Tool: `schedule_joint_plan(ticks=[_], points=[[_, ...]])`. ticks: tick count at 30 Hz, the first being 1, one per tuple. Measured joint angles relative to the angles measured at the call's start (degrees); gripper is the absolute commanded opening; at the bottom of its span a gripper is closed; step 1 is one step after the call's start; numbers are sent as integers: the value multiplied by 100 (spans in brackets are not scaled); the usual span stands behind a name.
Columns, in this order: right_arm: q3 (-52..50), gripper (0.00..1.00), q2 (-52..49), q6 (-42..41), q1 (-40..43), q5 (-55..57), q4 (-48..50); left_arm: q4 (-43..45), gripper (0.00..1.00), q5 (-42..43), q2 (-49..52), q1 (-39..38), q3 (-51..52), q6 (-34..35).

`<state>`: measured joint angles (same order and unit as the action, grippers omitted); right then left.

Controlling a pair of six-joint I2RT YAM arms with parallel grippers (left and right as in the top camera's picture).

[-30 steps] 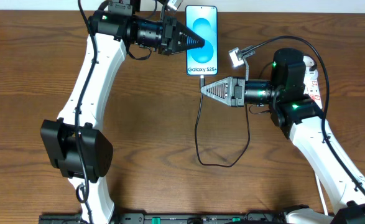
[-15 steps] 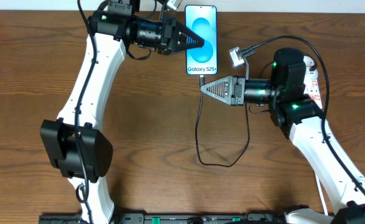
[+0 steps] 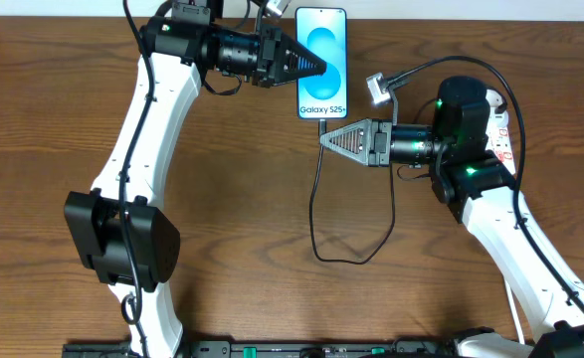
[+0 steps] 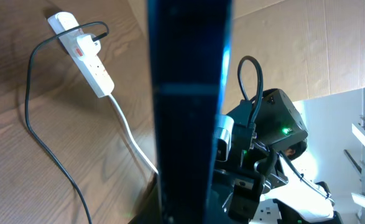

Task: Plug charger to phone and switch on socket
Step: 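Push the USB-C plug up into the phone's bottom port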

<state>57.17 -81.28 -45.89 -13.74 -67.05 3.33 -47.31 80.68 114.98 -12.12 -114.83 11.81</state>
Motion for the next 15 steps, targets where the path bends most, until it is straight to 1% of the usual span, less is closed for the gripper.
schedule_joint_plan(ticks=[4, 13, 14, 15], points=[[-26, 1, 0, -39, 0, 0, 138, 7, 6, 2, 0, 0, 0, 2], [-35, 2, 0, -57, 22, 2, 208, 7, 7, 15, 0, 0, 0, 2], [-35, 6, 0, -57, 26, 2, 208, 9, 7, 13, 0, 0, 0, 0], [-35, 15, 0, -55, 28, 2, 205, 9, 7, 11, 0, 0, 0, 2]])
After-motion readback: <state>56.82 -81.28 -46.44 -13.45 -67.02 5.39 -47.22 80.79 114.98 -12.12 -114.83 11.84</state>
